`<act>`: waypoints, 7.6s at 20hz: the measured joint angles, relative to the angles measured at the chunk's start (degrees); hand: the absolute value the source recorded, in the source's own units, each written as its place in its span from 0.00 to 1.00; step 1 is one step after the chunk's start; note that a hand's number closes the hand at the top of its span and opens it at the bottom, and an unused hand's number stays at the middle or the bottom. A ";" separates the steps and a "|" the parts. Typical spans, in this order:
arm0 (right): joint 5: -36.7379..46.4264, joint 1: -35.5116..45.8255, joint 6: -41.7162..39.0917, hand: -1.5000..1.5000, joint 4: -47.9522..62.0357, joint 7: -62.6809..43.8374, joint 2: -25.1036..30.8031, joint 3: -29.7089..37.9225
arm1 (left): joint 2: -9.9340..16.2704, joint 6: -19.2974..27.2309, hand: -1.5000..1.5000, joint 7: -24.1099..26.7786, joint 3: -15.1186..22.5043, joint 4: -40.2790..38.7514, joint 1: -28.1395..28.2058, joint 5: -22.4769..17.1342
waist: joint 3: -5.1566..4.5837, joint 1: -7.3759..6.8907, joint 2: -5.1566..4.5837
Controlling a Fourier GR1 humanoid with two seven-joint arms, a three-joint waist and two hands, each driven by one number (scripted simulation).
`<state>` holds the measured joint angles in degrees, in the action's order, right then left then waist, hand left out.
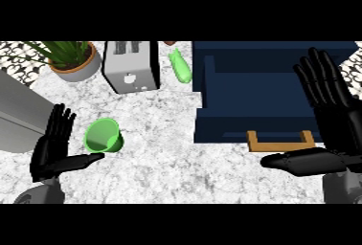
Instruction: Pick up the cup, place it into the drawer and close the drawer
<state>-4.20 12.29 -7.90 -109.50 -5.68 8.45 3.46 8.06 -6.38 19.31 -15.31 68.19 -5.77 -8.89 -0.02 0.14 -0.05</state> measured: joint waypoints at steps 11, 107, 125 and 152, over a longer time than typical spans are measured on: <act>-0.72 2.17 -1.11 0.00 1.35 -0.93 1.17 1.80 | 3.47 -1.59 0.00 18.14 -2.79 -29.25 -8.60 2.85 | -0.03 0.21 -0.07; -3.00 7.29 -5.22 0.00 7.06 1.84 3.63 4.39 | -8.06 23.15 1.00 -6.63 29.65 -49.92 -70.92 -7.10 | 0.16 7.59 -1.85; -13.18 10.79 -19.20 1.00 8.59 0.16 2.98 -5.06 | -8.06 20.28 0.00 3.29 32.11 -45.33 -66.16 -20.81 | 0.02 11.00 -2.71; 32.58 12.89 -12.60 1.00 44.98 13.01 8.90 -23.09 | -5.77 18.91 0.00 13.60 29.53 -38.64 -55.81 -29.84 | 0.13 -2.98 -0.54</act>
<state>28.38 25.18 -20.50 -64.52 7.33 17.35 -19.63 2.29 12.53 32.91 14.23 29.55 -61.58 -38.73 0.11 -2.84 -0.59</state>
